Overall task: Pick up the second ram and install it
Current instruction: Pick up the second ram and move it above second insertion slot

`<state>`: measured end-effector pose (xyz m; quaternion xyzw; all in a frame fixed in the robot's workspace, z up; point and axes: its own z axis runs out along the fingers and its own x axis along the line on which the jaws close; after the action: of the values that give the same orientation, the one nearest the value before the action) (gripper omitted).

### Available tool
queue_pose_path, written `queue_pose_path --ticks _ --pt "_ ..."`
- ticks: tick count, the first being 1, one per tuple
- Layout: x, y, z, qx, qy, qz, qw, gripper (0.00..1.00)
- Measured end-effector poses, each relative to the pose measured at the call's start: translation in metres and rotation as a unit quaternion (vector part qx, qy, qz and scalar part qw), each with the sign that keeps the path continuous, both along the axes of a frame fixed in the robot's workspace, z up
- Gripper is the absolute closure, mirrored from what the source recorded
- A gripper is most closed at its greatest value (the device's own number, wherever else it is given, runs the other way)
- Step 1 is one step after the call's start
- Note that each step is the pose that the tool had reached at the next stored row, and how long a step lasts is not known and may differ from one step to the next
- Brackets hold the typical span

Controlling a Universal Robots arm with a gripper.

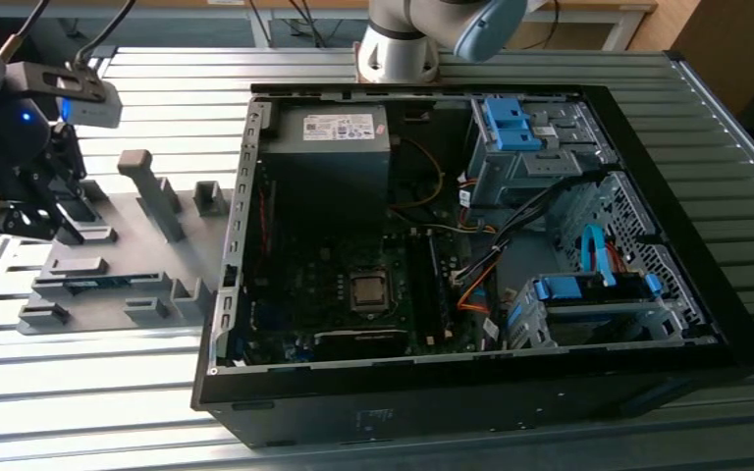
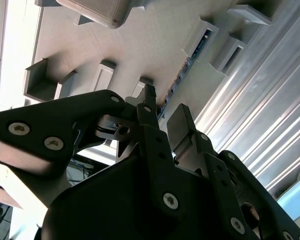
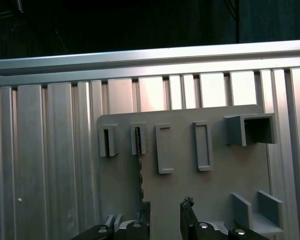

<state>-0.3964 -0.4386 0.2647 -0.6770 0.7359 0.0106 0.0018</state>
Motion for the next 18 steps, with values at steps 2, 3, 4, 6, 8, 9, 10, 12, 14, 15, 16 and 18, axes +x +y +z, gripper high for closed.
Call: queue_pose_path --ticks 2,3,4,6,8,9,10,12,14,15,16,18 --pt "0.0 0.0 -0.0005 0.0 0.0 0.0 1.0 0.63" --pt "0.0 0.0 -0.0008 0.0 0.0 0.0 1.0 0.63" --pt "0.0 0.0 -0.0009 0.0 0.0 0.0 1.0 0.63" --pt "0.0 -0.0001 -0.0014 0.0 0.0 0.0 1.0 0.63" --pt "0.0 -0.0001 -0.0018 0.0 0.0 0.0 1.0 0.63" --pt "0.0 -0.0001 -0.002 0.0 0.0 0.0 1.0 0.63" --pt "0.0 -0.0001 -0.0022 0.0 0.0 0.0 1.0 0.63" --pt "0.0 -0.0001 -0.0027 0.0 0.0001 0.0 1.0 0.63" --pt "0.0 -0.0001 -0.0031 0.0 0.0001 0.0 1.0 0.63" --pt "0.0 -0.0001 -0.0032 0.0 0.0001 0.0 1.0 0.63" --pt "0.0 -0.0001 -0.0039 0.0 0.0001 0.0 1.0 0.63" --pt "0.0 -0.0001 -0.0051 0.0 0.0001 0.0 1.0 0.63"
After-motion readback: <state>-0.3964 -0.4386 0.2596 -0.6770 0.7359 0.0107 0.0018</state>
